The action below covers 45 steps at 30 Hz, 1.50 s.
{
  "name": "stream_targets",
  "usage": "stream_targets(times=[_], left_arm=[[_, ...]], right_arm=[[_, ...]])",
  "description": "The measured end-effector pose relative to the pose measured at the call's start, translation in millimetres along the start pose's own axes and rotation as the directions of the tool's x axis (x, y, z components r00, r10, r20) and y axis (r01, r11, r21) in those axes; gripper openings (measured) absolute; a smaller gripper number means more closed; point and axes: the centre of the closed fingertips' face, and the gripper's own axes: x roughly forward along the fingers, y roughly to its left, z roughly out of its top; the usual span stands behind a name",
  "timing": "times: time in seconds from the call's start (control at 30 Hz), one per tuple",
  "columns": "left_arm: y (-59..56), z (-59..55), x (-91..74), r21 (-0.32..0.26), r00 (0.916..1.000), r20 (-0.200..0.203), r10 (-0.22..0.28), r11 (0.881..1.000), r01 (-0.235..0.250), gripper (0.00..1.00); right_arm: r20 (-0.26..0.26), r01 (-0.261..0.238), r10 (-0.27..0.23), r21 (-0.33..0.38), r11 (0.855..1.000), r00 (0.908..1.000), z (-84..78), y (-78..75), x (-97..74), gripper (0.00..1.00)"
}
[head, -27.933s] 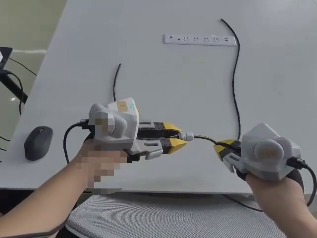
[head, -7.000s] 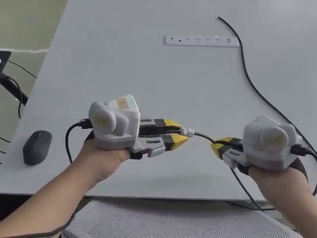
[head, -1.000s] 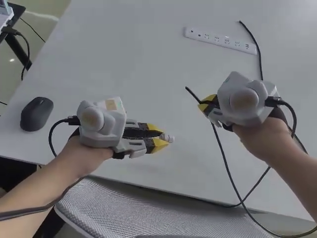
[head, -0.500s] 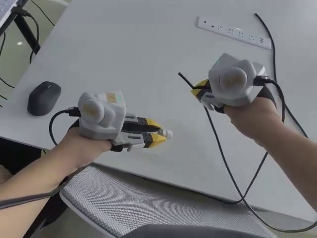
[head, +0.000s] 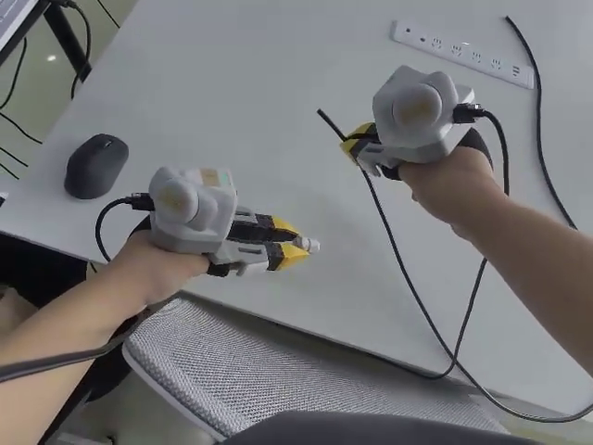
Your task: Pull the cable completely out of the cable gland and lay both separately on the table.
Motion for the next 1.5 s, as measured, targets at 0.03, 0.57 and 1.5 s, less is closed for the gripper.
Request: stream_targets(times=[0.03, 0.57, 1.5], left_arm=[[0.9, -1.3, 0.1, -0.003, 1.0000, -0.002, 0.002, 1.000, -0.002, 0.16], [22.6, -24.6, 4.9, -0.028, 0.9992, -0.015, 0.038, 0.999, -0.039, 0.16], [38.4, -53.2, 10.1, -0.033, 0.9912, -0.088, 0.099, 0.994, -0.102, 0.16]], right_arm=[[-0.006, -0.007, 0.007, -0.008, 1.000, 1.0000, 0.5, 2.0, 3.9, 0.00], [-0.049, -0.155, 0.150, -0.134, 0.979, 0.9875, 0.5, 41.0, 58.9, 0.00], [-0.170, -0.241, 0.202, -0.251, 0.937, 0.9645, -20.3, 68.2, 97.9, 0.00]])
